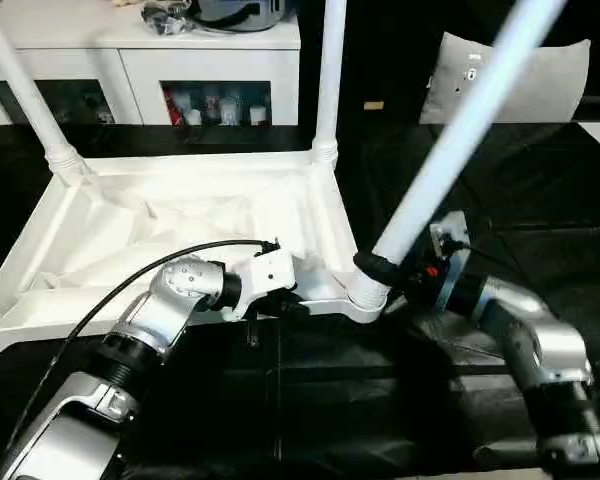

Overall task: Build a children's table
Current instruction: Insert table leg to table base

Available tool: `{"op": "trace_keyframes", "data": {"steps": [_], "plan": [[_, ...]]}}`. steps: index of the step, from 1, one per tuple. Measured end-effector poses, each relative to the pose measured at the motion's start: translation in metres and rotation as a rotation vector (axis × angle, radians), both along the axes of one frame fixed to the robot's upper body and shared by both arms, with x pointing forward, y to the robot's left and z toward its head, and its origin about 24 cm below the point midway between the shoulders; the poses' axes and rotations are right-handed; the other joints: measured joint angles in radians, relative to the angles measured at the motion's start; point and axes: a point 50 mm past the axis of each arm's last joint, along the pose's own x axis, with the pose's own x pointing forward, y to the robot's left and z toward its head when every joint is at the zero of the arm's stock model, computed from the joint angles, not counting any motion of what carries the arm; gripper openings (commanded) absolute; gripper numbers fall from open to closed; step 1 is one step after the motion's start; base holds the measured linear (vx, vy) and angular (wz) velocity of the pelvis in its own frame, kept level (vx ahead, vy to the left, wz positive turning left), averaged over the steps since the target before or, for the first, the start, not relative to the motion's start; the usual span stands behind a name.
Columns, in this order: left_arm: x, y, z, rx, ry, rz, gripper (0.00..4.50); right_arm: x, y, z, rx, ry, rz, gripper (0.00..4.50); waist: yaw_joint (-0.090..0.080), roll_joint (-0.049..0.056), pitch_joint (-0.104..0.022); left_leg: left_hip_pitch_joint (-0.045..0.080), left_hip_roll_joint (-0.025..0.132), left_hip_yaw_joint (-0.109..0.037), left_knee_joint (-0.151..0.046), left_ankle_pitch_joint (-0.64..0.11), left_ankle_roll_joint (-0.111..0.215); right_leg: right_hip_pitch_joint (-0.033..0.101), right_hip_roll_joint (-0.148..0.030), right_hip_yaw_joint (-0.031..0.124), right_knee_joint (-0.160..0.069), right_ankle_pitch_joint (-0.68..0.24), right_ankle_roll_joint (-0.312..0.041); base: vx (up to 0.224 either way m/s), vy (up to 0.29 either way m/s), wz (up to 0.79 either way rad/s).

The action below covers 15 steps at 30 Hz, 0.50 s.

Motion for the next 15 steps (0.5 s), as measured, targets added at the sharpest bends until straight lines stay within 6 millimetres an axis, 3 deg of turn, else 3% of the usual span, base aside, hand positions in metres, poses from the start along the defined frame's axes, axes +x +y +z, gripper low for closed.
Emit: {"op": "trace_keyframes", "data": {"steps": [7,15], "plan": [[-0.001,0.003,-0.001,0.024,-0.013,-0.006,0.0,0.002,0.013,0.008,-0.201,-0.104,0.091,1.88,-0.008,-0.001,-0.004,0.002,0.0,0.0,0.0,-0.002,-0.004,0.002,0.0,0.0,0.0,0.0,0.0,0.0,0.0,0.0],[0.002,0.004,-0.001,0.064,-0.03,-0.039,0.0,0.01,0.018,0.011,-0.287,-0.107,0.187,1.88,-0.018,-0.005,-0.006,0.006,0.001,0.0,0.001,-0.003,-0.005,0.006,0.0,-0.001,-0.001,0.001,-0.001,0.0,0.0,0.0]]}}
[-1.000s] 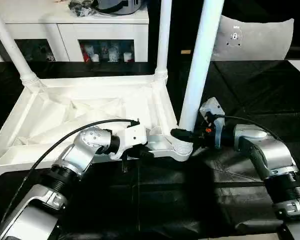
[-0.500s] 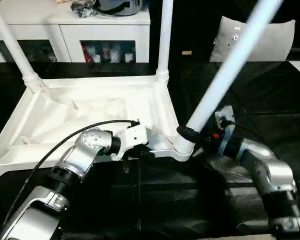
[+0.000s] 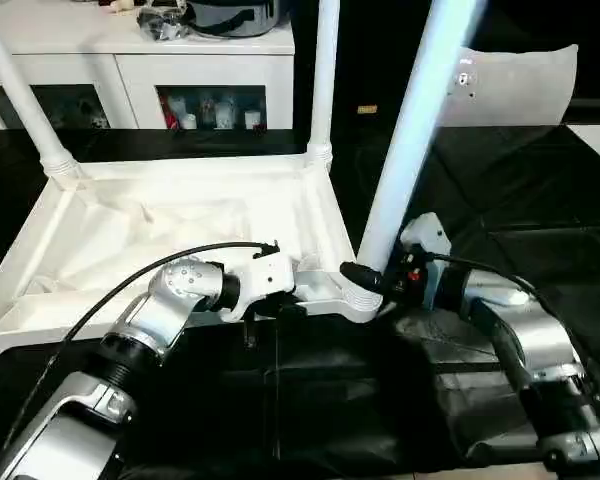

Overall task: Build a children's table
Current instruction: Insert table leg to table base

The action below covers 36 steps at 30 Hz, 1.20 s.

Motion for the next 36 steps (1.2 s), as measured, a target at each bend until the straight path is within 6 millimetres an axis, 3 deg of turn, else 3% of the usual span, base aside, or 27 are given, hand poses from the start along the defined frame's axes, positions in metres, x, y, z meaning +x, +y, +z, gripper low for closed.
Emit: {"op": "trace_keyframes", "data": {"steps": [4,14,19,23,26,30,36], "plan": [[0.004,-0.001,-0.001,0.014,0.02,-0.003,0.0,0.001,0.0,-0.001,-0.024,0.007,0.014,1.88,0.002,-0.001,0.0,0.011,0.0,0.0,-0.001,0.0,0.0,0.009,0.0,0.0,-0.001,-0.001,0.001,0.0,0.0,0.0],[0.007,0.0,-0.002,0.012,0.041,0.011,0.0,0.001,0.002,-0.005,-0.003,0.005,-0.021,1.88,0.001,-0.002,0.0,0.012,0.001,0.001,-0.001,0.0,0.0,0.01,0.0,0.0,-0.001,-0.004,0.006,0.0,0.0,0.0],[0.004,0.007,-0.003,-0.019,0.08,0.107,0.0,0.005,0.015,-0.008,0.052,0.021,-0.124,1.88,-0.014,-0.002,0.0,0.013,0.002,0.001,-0.001,0.0,-0.001,0.009,0.0,-0.002,-0.003,-0.003,0.006,0.0,0.0,0.0],[-0.002,0.005,-0.004,-0.046,0.083,0.246,0.0,0.016,0.031,-0.009,0.081,0.028,-0.262,1.88,-0.042,-0.002,0.0,0.014,0.002,0.001,-0.001,0.0,-0.002,0.007,-0.001,-0.003,-0.005,-0.004,0.006,0.0,0.0,0.0],[-0.006,-0.008,-0.004,-0.076,0.075,0.386,0.0,0.03,0.041,-0.007,0.085,0.036,-0.405,1.88,-0.061,-0.004,0.001,0.012,0.002,0.002,-0.001,0.0,-0.001,0.003,-0.002,-0.005,-0.007,-0.004,0.006,0.0,0.0,0.0],[-0.01,-0.025,-0.001,-0.083,0.068,0.485,0.0,0.04,0.047,-0.004,0.071,0.03,-0.484,1.88,-0.056,-0.007,0.002,0.009,0.002,0.002,-0.002,0.0,-0.002,0.0,-0.002,-0.005,-0.007,-0.003,0.005,0.0,0.0,0.0],[-0.009,-0.028,0.003,-0.077,0.046,0.521,0.0,0.044,0.05,0.0,0.053,0.012,-0.501,1.88,-0.042,-0.015,-0.001,0.001,0.005,0.002,-0.005,0.0,-0.002,-0.009,-0.001,-0.011,-0.004,0.003,-0.004,0.0,0.0,0.0]]}}
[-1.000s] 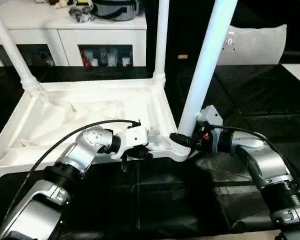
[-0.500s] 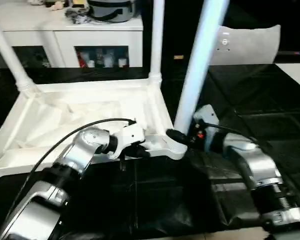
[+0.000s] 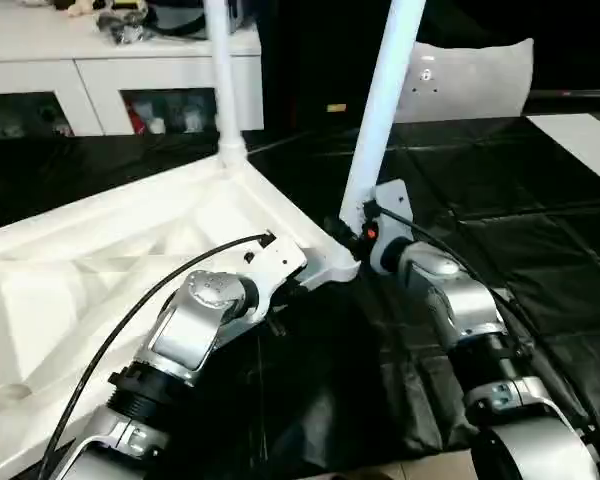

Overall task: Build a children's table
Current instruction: Insert table leg to table base, then rotate leg to tighten

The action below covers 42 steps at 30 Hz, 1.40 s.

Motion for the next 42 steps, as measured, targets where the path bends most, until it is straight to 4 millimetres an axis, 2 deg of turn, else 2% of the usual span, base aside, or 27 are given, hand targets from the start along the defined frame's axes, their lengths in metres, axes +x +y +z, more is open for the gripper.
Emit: {"op": "trace_keyframes", "data": {"steps": [7,8,10,11,16,17,19,20,25,26,31,34,37,42], "plan": [[-0.001,0.0,0.003,0.03,-0.001,0.034,0.0,0.003,0.004,0.001,-0.001,0.006,0.006,1.88,-0.003,-0.001,0.0,0.0,0.002,0.0,-0.001,-0.001,-0.001,-0.001,0.0,-0.003,0.0,0.0,0.0,0.0,0.0,0.0],[-0.001,0.0,0.003,0.035,-0.004,0.034,0.0,0.003,0.004,0.001,0.0,0.004,0.009,2.44,-0.004,-0.001,0.0,0.0,0.002,0.0,-0.001,-0.001,-0.001,-0.001,0.0,-0.003,0.0,0.0,0.0,0.0,0.0,0.0],[-0.001,0.0,0.003,0.038,-0.006,0.033,0.0,0.004,0.004,-0.003,0.0,0.017,0.009,2.44,-0.005,-0.001,0.0,0.0,0.002,0.0,-0.001,-0.001,-0.002,-0.001,0.0,-0.003,-0.001,0.0,0.0,0.0,0.0,0.0],[-0.001,0.0,0.003,0.038,-0.007,0.031,0.0,0.003,0.004,-0.007,-0.006,0.033,0.003,2.67,-0.002,-0.001,0.0,-0.002,0.002,0.0,-0.001,-0.001,-0.002,-0.002,0.0,-0.003,-0.001,0.0,0.0,0.0,0.0,0.0],[-0.001,0.001,0.004,0.041,-0.027,0.013,0.0,0.002,0.001,-0.011,0.0,0.038,-0.009,2.98,0.006,0.0,0.0,-0.007,0.002,0.0,-0.001,-0.001,-0.002,-0.005,0.0,-0.004,-0.001,0.001,-0.001,0.0,0.0,0.0],[-0.001,0.001,0.004,0.044,-0.032,0.007,0.0,0.002,0.001,-0.012,0.0,0.038,-0.008,3.17,0.007,0.0,0.0,-0.007,0.002,0.0,-0.001,-0.001,-0.002,-0.005,0.0,-0.004,-0.001,0.001,-0.001,0.0,0.0,0.0],[-0.001,0.001,0.004,0.044,-0.04,-0.005,0.0,-0.002,-0.003,-0.019,-0.004,0.059,-0.01,3.3,0.01,0.0,0.0,-0.007,0.002,-0.001,-0.001,-0.001,-0.002,-0.005,0.0,-0.005,-0.001,0.001,-0.001,0.0,0.0,0.0],[0.0,0.002,0.004,0.039,-0.043,-0.017,0.0,-0.006,-0.006,-0.026,-0.005,0.083,-0.011,3.4,0.013,0.001,0.001,-0.008,0.002,-0.001,-0.001,-0.001,-0.002,-0.005,0.0,-0.005,-0.001,0.001,-0.001,0.0,0.0,0.0],[0.003,0.008,0.004,0.047,-0.06,-0.056,0.0,-0.02,-0.022,-0.034,0.02,0.083,0.028,3.72,0.027,0.005,0.005,-0.008,0.003,-0.001,-0.001,-0.001,-0.001,-0.006,0.0,-0.006,-0.001,0.001,-0.001,0.0,0.0,0.0],[0.003,0.01,0.005,0.051,-0.064,-0.062,0.0,-0.021,-0.023,-0.035,0.033,0.085,0.032,3.91,0.029,0.008,0.006,-0.008,0.003,-0.001,-0.001,-0.001,-0.001,-0.006,0.0,-0.006,-0.001,0.001,-0.001,0.0,0.0,0.0],[0.007,0.016,0.005,0.059,-0.081,-0.121,0.0,-0.03,-0.039,-0.034,0.033,0.064,0.091,4.24,0.042,0.01,0.008,-0.009,0.003,-0.001,-0.001,-0.001,-0.002,-0.006,0.0,-0.006,-0.001,0.001,-0.001,0.0,0.0,0.0],[0.009,0.026,0.005,0.078,-0.084,-0.167,0.0,-0.034,-0.059,-0.031,-0.004,0.039,0.127,4.48,0.045,0.01,0.008,-0.009,0.003,-0.001,-0.001,-0.001,-0.001,-0.006,0.0,-0.006,-0.001,0.001,-0.001,0.0,0.0,0.0],[0.009,0.032,0.006,0.092,-0.091,-0.204,0.0,-0.034,-0.065,-0.023,-0.004,0.002,0.165,4.48,0.046,0.011,0.008,-0.008,0.003,-0.001,-0.001,0.0,-0.001,-0.006,0.0,-0.006,-0.001,0.001,-0.001,0.0,0.0,0.0],[0.005,0.034,0.006,0.102,-0.097,-0.315,0.0,-0.036,-0.078,-0.01,-0.025,-0.05,0.256,4.48,0.064,0.011,0.008,-0.009,0.003,-0.001,-0.001,0.0,0.0,-0.006,0.0,-0.006,-0.001,0.001,-0.002,0.0,0.0,0.0]]}}
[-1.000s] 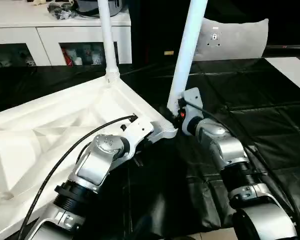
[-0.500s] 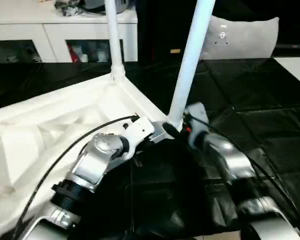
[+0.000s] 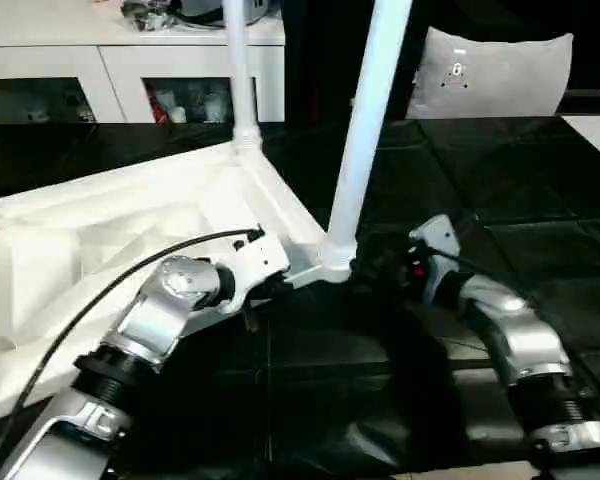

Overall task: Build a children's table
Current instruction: Rotate leg to tighten

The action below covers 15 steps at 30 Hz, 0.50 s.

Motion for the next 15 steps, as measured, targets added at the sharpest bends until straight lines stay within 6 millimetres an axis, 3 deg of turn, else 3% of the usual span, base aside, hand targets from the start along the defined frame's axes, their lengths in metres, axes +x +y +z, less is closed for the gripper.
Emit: {"op": "trace_keyframes", "data": {"steps": [6,12,13,15], "plan": [[-0.006,0.006,-0.001,0.015,0.018,-0.13,0.0,-0.008,-0.01,0.015,-0.021,0.007,0.215,4.48,0.017,0.001,0.0,0.001,0.0,0.0,0.0,0.001,0.002,0.001,0.0,0.0,0.0,0.0,0.0,0.0,0.0,0.0],[-0.013,0.003,-0.001,0.005,0.066,-0.233,0.0,-0.015,0.003,0.009,-0.035,0.053,0.375,4.48,0.035,0.001,0.0,0.001,0.0,0.001,0.001,0.001,0.002,0.001,-0.001,-0.001,0.001,0.0,0.0,0.0,0.0,0.0],[-0.014,0.003,-0.001,0.005,0.071,-0.244,0.0,-0.016,0.004,0.009,-0.034,0.055,0.387,4.21,0.036,0.001,0.0,0.001,0.0,0.001,0.002,0.002,0.002,0.001,-0.001,-0.001,0.001,0.0,0.0,0.0,0.0,0.0],[-0.015,0.003,-0.001,0.008,0.081,-0.271,0.0,-0.017,0.005,0.009,-0.033,0.063,0.417,4.14,0.039,0.001,0.0,0.001,0.0,0.001,0.003,0.002,0.003,0.001,-0.002,-0.001,0.001,0.0,0.0,0.0,0.0,0.0]]}}
